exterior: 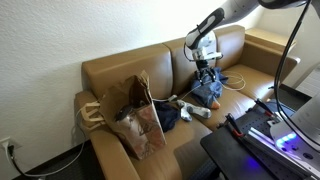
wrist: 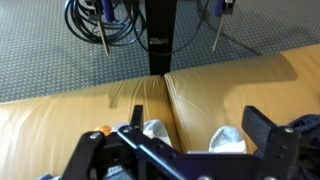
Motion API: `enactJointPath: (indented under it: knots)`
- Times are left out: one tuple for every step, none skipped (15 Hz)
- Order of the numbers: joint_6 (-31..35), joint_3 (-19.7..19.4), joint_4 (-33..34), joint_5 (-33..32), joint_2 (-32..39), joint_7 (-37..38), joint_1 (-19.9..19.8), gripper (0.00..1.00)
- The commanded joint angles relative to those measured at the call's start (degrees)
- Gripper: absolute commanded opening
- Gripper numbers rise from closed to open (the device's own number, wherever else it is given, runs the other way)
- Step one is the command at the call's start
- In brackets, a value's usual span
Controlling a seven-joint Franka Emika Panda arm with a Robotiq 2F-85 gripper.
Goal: Place the white socks on the backrest of the sofa
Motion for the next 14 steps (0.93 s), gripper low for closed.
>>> enactJointPath:
  knots:
    - [15.05, -0.68, -12.84, 0.78, -8.16, 4.18, 0.72, 1.0]
    - [19.34, -0.85, -15.57, 0.75, -9.4, 6.57, 1.59, 1.0]
    - [21.75, -1.3, -16.22, 0.9, -9.6, 9.5, 2.14, 1.0]
    - [19.96, -1.11, -15.44, 1.75, -9.2, 10.99, 1.8, 1.0]
    - [13.9, -0.19, -11.86, 3.2, -7.42, 8.54, -0.43, 1.0]
    - [10.91, 0.68, -10.28, 4.2, -6.54, 4.95, -2.23, 1.0]
    - [14.83, -0.44, -11.88, 2.4, -6.95, 8.23, 0.88, 1.0]
    - [13.23, -0.39, -11.49, 3.13, -6.94, 7.2, 0.28, 1.0]
    - [12.58, -0.4, -11.24, 3.45, -6.95, 6.47, -0.37, 1.0]
    - [12.35, -0.42, -11.13, 3.59, -6.95, 6.09, -0.85, 1.0]
    - [12.43, -0.5, -11.13, 3.95, -6.84, 8.07, -0.24, 1.0]
    - [12.14, -0.53, -10.7, 3.81, -6.4, 9.78, 0.63, 1.0]
    - [14.71, -0.27, -12.19, 4.56, -7.4, 9.78, 0.31, 1.0]
    - [17.15, 0.33, -14.22, 6.43, -8.77, 8.99, -0.77, 1.0]
